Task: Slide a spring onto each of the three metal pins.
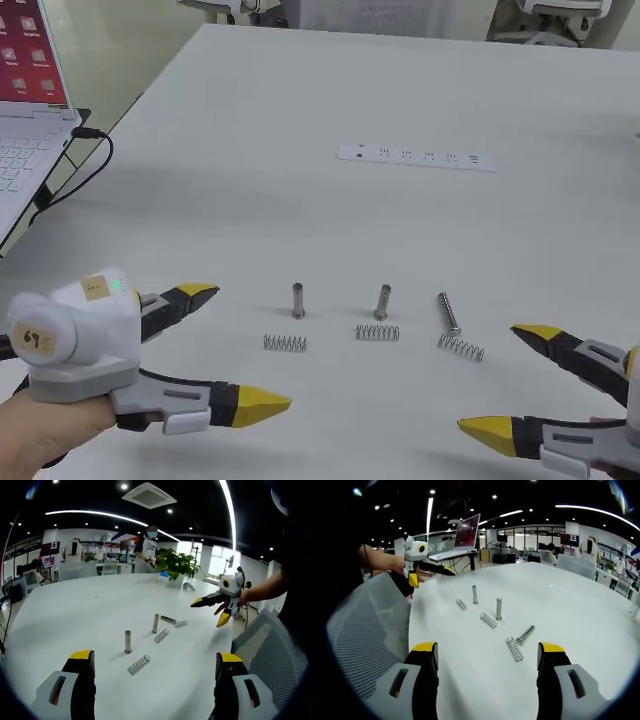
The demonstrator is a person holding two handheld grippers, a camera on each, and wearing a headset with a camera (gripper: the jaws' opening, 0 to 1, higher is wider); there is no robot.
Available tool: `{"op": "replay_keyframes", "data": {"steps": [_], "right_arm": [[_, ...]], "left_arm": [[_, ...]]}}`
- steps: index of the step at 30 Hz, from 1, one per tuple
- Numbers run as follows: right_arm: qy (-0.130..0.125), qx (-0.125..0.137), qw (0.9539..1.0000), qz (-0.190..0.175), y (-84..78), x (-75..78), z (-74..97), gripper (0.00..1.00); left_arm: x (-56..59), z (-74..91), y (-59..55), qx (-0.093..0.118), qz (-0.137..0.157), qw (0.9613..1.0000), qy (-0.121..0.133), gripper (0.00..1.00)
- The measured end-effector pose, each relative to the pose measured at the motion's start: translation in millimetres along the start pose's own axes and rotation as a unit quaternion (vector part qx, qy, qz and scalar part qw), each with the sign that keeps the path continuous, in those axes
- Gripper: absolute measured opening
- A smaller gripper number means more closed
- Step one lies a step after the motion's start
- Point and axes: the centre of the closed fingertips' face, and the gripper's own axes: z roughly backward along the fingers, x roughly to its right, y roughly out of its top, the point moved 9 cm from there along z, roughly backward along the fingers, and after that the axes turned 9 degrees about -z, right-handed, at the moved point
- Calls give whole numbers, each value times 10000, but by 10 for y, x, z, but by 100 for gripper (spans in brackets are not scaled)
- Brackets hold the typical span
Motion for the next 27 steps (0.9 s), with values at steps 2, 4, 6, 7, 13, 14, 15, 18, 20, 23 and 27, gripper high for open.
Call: {"op": "replay_keyframes", "data": {"steps": [2,4,6,7,13,14,15,18,20,23,27], "right_arm": [[-8,16,10000,-19,6,10,1,81],[-6,1,10000,6,7,15,-1,81],[2,5,10000,33,12,9,0,81],[-2,8,10000,43,14,8,1,80],[37,-45,10000,60,-10,-18,-4,80],[41,-50,10000,65,-11,-23,-4,80],[41,-47,10000,71,-10,-28,-3,80],[34,-27,10000,79,-3,-32,4,80],[27,-20,10000,74,3,-32,10,80],[-9,-10,10000,74,10,-21,25,79],[-51,23,10000,28,15,-3,49,79]], "left_arm": [[-2,-2,-9,-15,30,10000,16,98],[5,2,-20,-27,37,10000,25,98],[22,8,-35,-68,49,10000,-11,98],[26,12,-43,-91,38,10000,-12,98],[13,38,-53,-95,46,9999,31,98],[9,38,-55,-110,35,9999,37,98],[10,39,-57,-116,26,9999,40,98],[13,33,-56,-112,26,9999,36,98],[18,28,-58,-120,17,9999,32,98],[31,26,-55,-117,3,9999,18,97],[40,26,-47,-122,-4,9999,-14,97]]}}
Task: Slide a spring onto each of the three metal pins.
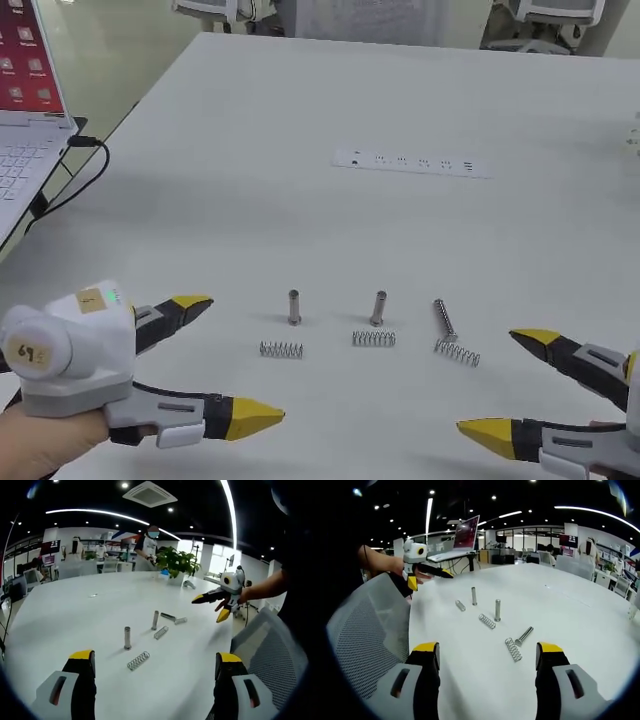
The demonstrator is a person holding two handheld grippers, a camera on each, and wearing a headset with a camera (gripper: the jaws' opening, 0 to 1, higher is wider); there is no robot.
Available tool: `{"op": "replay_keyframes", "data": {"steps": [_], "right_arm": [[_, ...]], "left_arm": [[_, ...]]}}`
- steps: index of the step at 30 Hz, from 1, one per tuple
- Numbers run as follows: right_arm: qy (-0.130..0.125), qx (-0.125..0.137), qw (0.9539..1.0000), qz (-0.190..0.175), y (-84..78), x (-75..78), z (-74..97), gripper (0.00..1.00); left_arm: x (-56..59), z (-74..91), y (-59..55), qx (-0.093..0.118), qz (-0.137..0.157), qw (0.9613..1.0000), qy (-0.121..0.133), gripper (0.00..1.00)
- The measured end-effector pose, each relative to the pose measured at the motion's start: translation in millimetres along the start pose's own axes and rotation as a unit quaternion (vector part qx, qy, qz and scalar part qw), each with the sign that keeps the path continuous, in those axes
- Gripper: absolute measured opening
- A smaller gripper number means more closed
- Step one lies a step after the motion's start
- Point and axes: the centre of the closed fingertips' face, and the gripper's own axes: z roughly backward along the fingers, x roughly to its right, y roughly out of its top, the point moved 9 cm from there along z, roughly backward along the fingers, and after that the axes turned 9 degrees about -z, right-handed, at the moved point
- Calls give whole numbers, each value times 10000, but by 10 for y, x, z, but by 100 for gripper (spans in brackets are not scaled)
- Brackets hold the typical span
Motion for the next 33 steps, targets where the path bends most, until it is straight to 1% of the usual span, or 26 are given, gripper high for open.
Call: {"op": "replay_keyframes", "data": {"steps": [3,8,13,21,26,33], "right_arm": [[-7,-8,10000,4,-7,6,10,79],[14,-34,10000,0,-13,3,3,79],[33,-46,10000,-2,-13,-7,-19,79],[71,-116,9999,-20,-34,-9,-35,79],[80,-158,9998,-36,-41,14,-39,78],[124,-151,9998,-47,-34,6,-33,78]], "left_arm": [[-1,9,10,-2,0,10000,1,97],[-5,3,-12,-28,11,10000,-9,98],[0,2,-4,8,9,10000,-14,98],[11,4,-10,5,8,10000,-59,98],[-15,8,-1,38,31,10000,-37,98],[-33,19,-6,-12,-8,9999,-128,98]]}}
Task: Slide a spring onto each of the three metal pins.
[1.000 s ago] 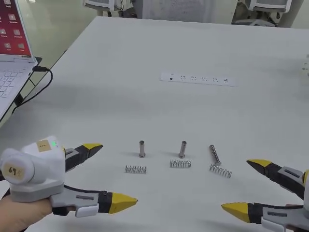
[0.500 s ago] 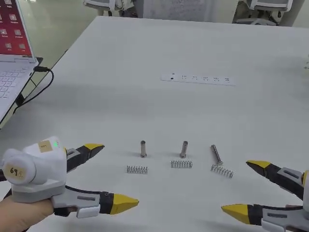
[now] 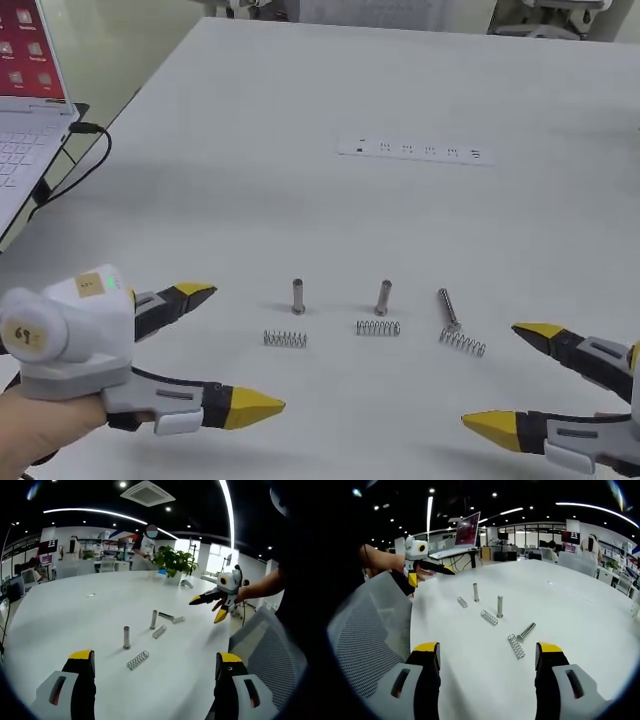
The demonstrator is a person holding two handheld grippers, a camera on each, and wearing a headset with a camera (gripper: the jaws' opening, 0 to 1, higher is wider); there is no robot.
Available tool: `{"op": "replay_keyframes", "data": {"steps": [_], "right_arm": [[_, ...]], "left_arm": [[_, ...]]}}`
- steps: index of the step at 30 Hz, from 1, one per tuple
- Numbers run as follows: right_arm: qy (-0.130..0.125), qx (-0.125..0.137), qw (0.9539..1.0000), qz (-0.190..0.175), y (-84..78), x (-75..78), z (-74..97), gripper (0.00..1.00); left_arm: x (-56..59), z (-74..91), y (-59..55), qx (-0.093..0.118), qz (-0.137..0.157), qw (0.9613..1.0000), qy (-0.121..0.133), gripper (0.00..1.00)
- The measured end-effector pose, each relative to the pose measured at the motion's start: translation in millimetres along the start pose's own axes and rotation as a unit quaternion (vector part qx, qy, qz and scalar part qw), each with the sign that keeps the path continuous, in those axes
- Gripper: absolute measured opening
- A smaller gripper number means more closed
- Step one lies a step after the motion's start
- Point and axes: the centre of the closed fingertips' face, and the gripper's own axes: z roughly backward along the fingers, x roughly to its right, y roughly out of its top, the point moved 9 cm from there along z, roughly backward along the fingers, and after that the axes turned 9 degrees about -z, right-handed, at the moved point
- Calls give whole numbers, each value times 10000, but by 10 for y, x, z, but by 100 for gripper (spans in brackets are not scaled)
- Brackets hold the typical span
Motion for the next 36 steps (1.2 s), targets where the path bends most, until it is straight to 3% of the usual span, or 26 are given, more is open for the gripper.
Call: {"op": "replay_keyframes", "data": {"steps": [12,25,31,36], "right_arm": [[67,-198,9998,-1,-3,5,-19,74],[-214,-432,9986,-202,338,305,-253,61],[-275,-510,9979,-306,441,352,-344,52],[-356,-753,9943,-671,474,456,-440,42]], "left_arm": [[12,-2,-5,-26,58,10000,1,97],[7,32,-18,-40,94,9999,52,97],[-6,40,-16,-50,80,9999,62,97],[-16,45,-10,-53,84,9999,75,96]]}}
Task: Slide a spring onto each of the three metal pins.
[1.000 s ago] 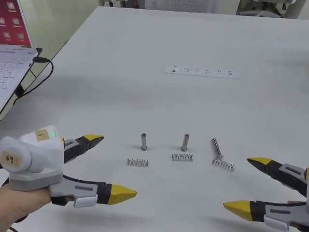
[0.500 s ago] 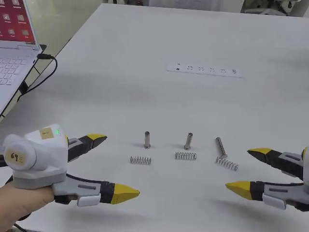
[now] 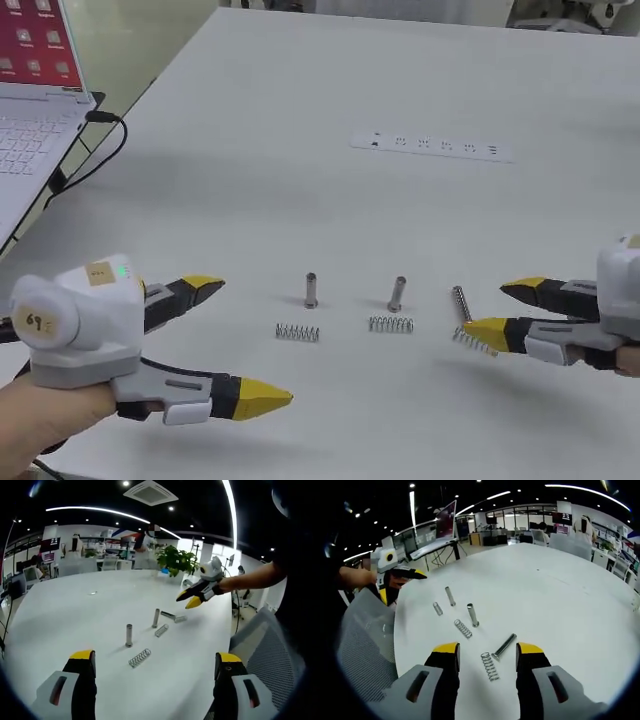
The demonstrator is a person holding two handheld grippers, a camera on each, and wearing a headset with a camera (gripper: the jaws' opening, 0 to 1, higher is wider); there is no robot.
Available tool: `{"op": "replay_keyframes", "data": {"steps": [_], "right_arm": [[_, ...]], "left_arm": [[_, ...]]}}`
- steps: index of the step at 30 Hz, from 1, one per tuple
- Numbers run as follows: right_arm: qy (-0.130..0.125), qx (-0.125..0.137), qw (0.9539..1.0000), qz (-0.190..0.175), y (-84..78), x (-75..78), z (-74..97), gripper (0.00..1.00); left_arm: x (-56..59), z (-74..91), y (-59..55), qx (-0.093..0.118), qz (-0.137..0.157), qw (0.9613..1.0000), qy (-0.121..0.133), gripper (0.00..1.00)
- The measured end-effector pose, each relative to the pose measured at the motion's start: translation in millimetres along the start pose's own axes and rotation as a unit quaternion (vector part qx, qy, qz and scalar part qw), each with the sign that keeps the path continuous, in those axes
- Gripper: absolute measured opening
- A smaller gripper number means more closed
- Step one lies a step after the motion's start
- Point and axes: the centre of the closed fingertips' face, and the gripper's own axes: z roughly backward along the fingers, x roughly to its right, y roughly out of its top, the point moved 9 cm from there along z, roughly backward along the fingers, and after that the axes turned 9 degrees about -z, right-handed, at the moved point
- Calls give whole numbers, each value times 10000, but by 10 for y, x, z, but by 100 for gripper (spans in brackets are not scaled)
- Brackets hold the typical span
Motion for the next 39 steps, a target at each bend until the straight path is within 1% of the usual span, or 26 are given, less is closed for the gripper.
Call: {"op": "replay_keyframes", "data": {"steps": [1,3,6,7,9,10,11,12,13,17,20,22,23,25,28,30,31,33,35,37,39], "right_arm": [[-40,-83,9999,-89,12,23,-27,41],[-169,-190,9996,-135,28,69,-71,39],[-319,-391,9981,-342,47,119,-141,35],[-309,-368,9983,-343,61,127,-161,35],[-445,-438,9966,-541,80,156,-201,32],[-444,-425,9965,-574,92,165,-219,30],[-455,-422,9952,-761,104,169,-245,29],[-391,-433,9942,-908,111,160,-266,27],[-379,-463,9929,-1024,122,165,-296,25],[-573,-546,9921,-978,149,200,-360,24],[-648,-665,9900,-1063,151,231,-404,21],[-791,-752,9879,-1105,141,268,-424,18],[-782,-761,9877,-1121,141,273,-432,17],[-840,-784,9858,-1223,139,290,-453,16],[-847,-831,9848,-1272,143,288,-489,15],[-941,-955,9839,-1184,126,294,-524,15],[-1000,-1026,9827,-1176,113,301,-536,15],[-1026,-1117,9814,-1179,94,308,-561,13],[-1058,-1156,9817,-1078,85,307,-577,12],[-1074,-1160,9820,-1036,91,303,-585,13],[-1043,-1198,9818,-1042,97,294,-606,11]], "left_arm": [[2,-1,1,1,2,10000,-8,96],[4,-3,2,-12,-1,10000,-12,96],[8,-4,3,-10,3,10000,-23,96],[7,-3,2,-13,3,10000,-22,96],[9,-2,-1,-14,-3,10000,-36,95],[10,-2,-4,-21,-6,10000,-50,95],[12,-2,-8,-34,-16,10000,-55,95],[12,-3,-10,-38,-15,10000,-55,95],[11,-4,-11,-37,-11,10000,-56,95],[1,-7,-9,-18,13,10000,-47,95],[6,-4,-2,-17,7,10000,-68,95],[8,-3,1,-30,-18,10000,-77,95],[8,-3,2,-27,-26,10000,-74,94],[9,-5,2,-25,-16,10000,-85,94],[10,-9,0,-28,-18,10000,-87,94],[13,-13,-2,-23,-9,10000,-96,94],[16,-14,-3,-15,-8,9999,-107,94],[25,-17,1,1,3,9999,-141,94],[27,-17,9,67,48,9998,-164,95],[18,-13,8,62,46,9999,-141,95],[10,-9,0,39,51,9999,-130,95]]}}
